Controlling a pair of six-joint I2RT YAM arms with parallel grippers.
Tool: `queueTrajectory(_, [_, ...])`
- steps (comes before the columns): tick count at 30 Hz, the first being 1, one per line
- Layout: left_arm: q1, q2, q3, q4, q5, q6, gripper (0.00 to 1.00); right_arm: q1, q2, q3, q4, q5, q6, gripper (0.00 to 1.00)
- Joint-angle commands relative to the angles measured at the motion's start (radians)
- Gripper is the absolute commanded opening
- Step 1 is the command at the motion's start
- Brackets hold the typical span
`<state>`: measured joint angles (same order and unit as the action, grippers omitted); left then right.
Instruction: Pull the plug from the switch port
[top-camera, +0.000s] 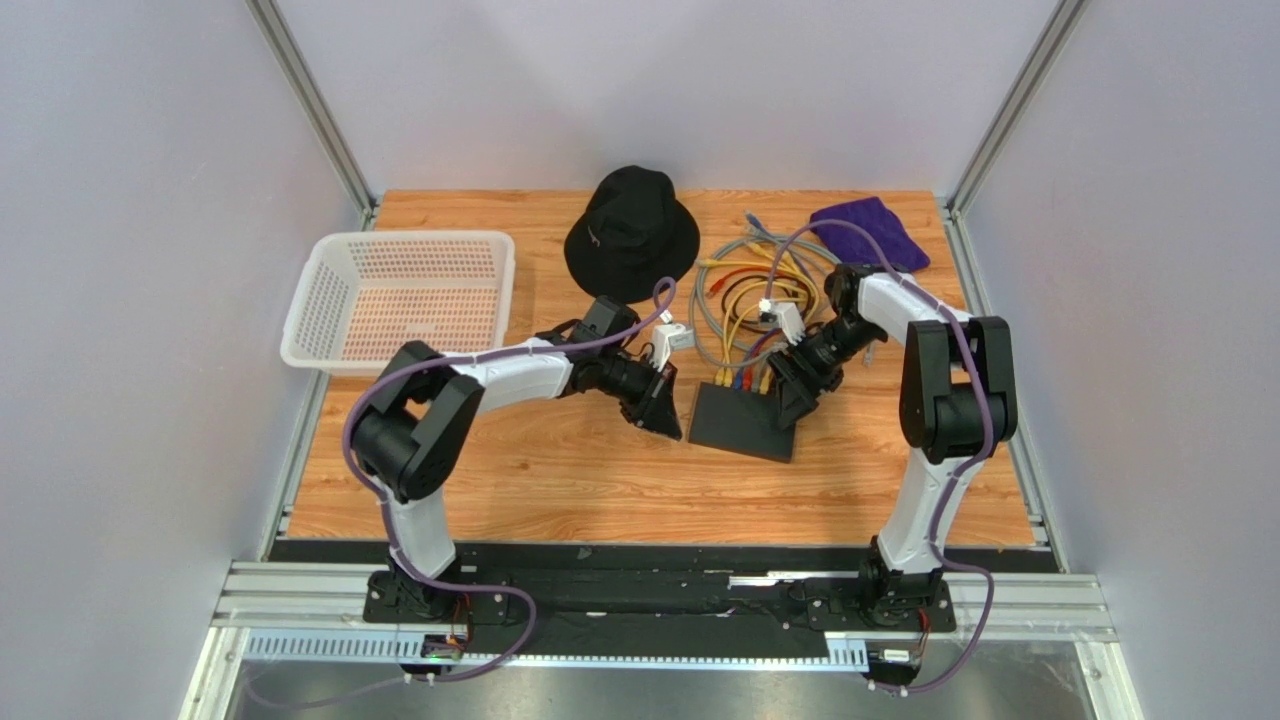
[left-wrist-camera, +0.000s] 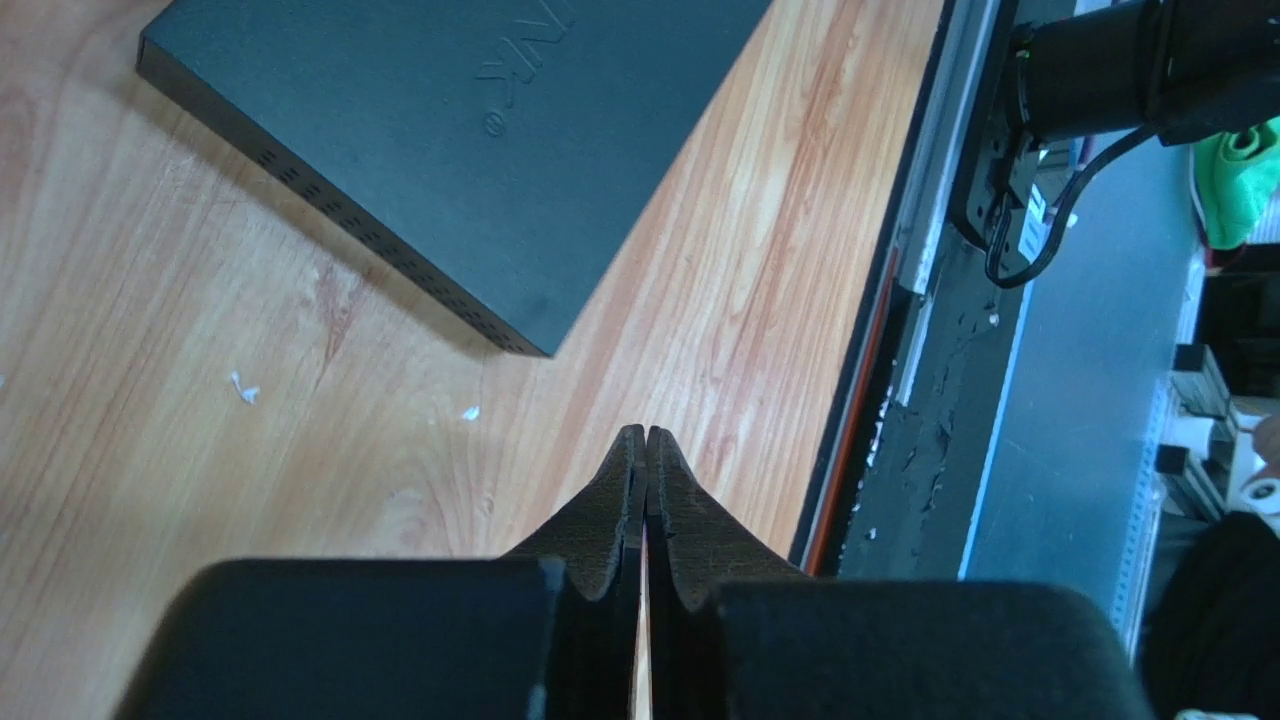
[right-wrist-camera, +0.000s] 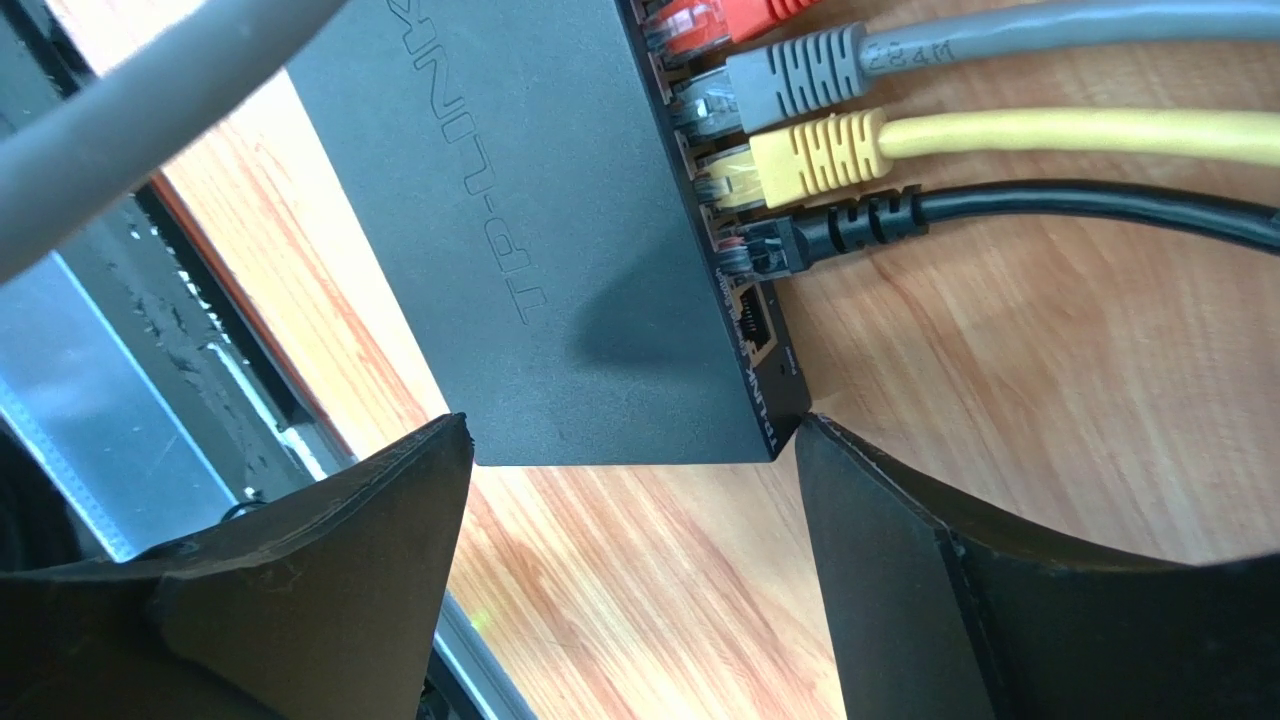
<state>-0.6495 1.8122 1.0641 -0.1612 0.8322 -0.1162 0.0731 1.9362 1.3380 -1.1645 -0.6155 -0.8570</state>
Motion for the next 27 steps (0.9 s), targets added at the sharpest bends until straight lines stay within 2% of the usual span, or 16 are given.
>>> queueTrajectory(1, [0.004,0.071,0.066,0.052,0.096,-0.034,0.0,0.007,0.015,0.01,-0.037,-0.069,0.024,0.82])
queueTrajectory(5, [-0.007,0.133,0.082,0.127,0.108,-0.066,0.0,0.007,0.007,-0.011,-0.017,-0.078,0.033,0.82])
queueTrajectory(11, [-0.018,0.203,0.157,0.077,0.151,-0.048,0.0,0.008,0.007,-0.036,0.006,-0.082,0.062,0.81])
queueTrajectory(17, [-0.018,0.129,0.122,-0.066,0.205,0.062,0.0,0.01,-0.016,-0.043,0.025,-0.058,0.069,0.8])
queueTrajectory(20, [-0.018,0.104,0.088,-0.126,0.243,0.064,0.0,0.014,-0.046,-0.069,0.086,-0.044,0.111,0.81])
queueTrajectory(24, [-0.018,0.108,0.066,-0.087,0.182,0.01,0.0,0.039,-0.043,-0.069,0.069,-0.043,0.105,0.81])
queueTrajectory(27, [-0.019,0.162,0.112,-0.104,0.146,0.001,0.0,0.059,-0.04,-0.077,0.06,-0.044,0.108,0.81])
